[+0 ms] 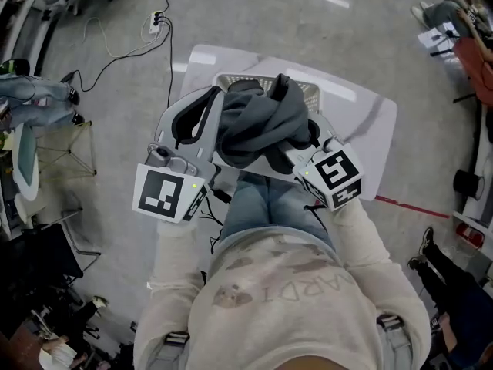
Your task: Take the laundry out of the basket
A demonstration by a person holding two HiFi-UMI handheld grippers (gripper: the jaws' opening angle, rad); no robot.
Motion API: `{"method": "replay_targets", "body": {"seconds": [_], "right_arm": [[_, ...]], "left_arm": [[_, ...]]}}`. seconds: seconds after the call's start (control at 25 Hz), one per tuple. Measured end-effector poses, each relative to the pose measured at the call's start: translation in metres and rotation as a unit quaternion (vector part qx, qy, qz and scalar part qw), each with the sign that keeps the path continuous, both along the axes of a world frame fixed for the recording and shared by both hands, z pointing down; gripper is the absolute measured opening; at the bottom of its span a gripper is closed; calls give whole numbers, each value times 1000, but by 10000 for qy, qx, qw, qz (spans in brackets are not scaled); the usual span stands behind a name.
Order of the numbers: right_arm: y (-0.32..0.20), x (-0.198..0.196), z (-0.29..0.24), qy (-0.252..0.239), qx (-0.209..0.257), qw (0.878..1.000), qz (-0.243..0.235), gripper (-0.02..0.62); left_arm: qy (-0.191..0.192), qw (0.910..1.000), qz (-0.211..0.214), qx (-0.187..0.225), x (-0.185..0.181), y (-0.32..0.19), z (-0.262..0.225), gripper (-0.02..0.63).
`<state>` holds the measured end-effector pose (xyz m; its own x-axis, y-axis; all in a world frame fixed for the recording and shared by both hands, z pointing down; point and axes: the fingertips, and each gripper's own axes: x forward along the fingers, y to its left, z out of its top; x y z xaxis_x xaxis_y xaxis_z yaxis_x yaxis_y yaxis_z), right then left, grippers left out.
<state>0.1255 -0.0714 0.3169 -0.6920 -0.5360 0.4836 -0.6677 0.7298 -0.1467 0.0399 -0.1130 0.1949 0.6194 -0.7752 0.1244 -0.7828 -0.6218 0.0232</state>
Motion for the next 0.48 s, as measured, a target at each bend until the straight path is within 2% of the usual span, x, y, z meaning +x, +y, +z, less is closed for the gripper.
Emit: {"method": "replay_targets", "body": {"seconds": [0.2,0.4,0.48], "right_arm": [[15,17,-72,-671,440,9966,196,161],[24,39,-135,-1443,935,9842,418,118],[23,42,-151,-1545,1107,9809,417,117]], "left_arm": [[-102,9994,-176,266,6,29,-35,1],[-69,9980,-292,548,16,57,-62,1],[-39,9977,-275,612,21,63,-68,1]]}}
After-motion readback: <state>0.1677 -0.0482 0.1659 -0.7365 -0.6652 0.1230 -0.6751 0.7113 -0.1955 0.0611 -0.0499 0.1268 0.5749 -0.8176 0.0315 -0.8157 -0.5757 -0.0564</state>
